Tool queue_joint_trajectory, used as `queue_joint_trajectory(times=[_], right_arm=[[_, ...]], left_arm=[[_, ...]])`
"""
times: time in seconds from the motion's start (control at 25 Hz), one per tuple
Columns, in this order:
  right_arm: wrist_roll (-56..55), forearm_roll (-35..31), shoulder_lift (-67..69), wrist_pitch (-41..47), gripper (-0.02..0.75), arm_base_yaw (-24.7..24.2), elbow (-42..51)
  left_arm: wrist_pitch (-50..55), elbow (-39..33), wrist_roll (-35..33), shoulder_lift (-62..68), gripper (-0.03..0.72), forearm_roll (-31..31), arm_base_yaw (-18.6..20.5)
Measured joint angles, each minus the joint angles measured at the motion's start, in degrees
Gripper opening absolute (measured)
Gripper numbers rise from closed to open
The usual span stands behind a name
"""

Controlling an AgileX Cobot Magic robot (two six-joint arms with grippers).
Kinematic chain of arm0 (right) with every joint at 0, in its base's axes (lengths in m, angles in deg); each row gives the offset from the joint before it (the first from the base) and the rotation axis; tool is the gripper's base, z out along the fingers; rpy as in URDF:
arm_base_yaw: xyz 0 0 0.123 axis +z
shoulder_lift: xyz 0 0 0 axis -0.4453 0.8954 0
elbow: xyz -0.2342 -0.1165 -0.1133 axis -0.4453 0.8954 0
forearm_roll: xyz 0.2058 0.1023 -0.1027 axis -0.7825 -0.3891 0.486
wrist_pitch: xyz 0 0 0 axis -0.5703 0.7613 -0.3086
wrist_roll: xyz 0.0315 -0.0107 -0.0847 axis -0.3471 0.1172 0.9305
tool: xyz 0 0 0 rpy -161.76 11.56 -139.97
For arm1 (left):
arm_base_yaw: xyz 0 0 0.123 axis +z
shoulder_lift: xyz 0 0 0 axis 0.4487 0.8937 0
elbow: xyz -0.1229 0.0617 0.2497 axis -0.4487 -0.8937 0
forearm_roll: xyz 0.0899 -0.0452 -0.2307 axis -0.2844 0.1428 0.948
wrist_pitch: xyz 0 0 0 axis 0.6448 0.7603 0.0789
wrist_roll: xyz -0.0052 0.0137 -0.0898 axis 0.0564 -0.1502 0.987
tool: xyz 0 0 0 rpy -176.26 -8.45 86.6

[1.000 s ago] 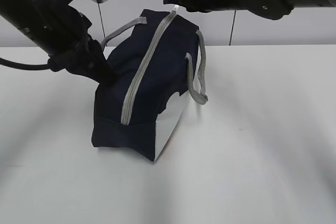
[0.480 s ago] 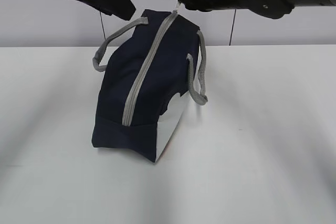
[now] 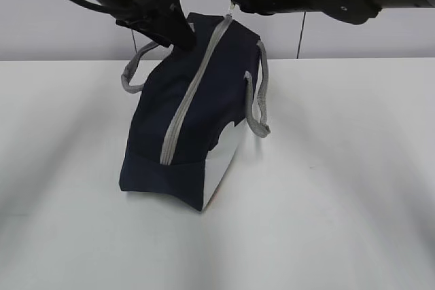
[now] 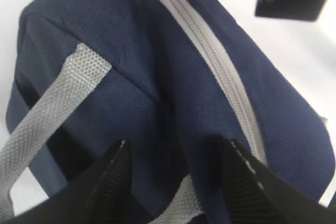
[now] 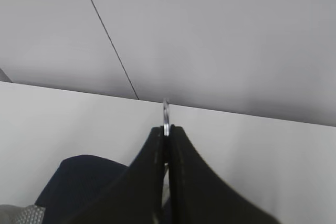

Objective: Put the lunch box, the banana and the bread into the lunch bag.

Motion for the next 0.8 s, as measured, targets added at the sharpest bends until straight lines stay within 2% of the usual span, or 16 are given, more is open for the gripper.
queue_joint_trajectory(times=[0.48, 0.56, 0.8], right_arm=[[-0.1, 0.0, 0.0, 0.0, -0.001, 0.0, 0.0], [-0.3, 0.0, 0.0, 0.0, -0.001, 0.0, 0.0], [-0.4, 0.0, 0.0, 0.0, -0.001, 0.0, 0.0]], left_arm=[[2.4, 0.5, 0.2, 0.1, 0.379, 3.3, 0.0], [2.4, 0.6, 0.2, 0.6, 0.333, 3.3, 0.0], [3.6, 0.8, -0.1, 2.4, 0.049, 1.6, 0.0]])
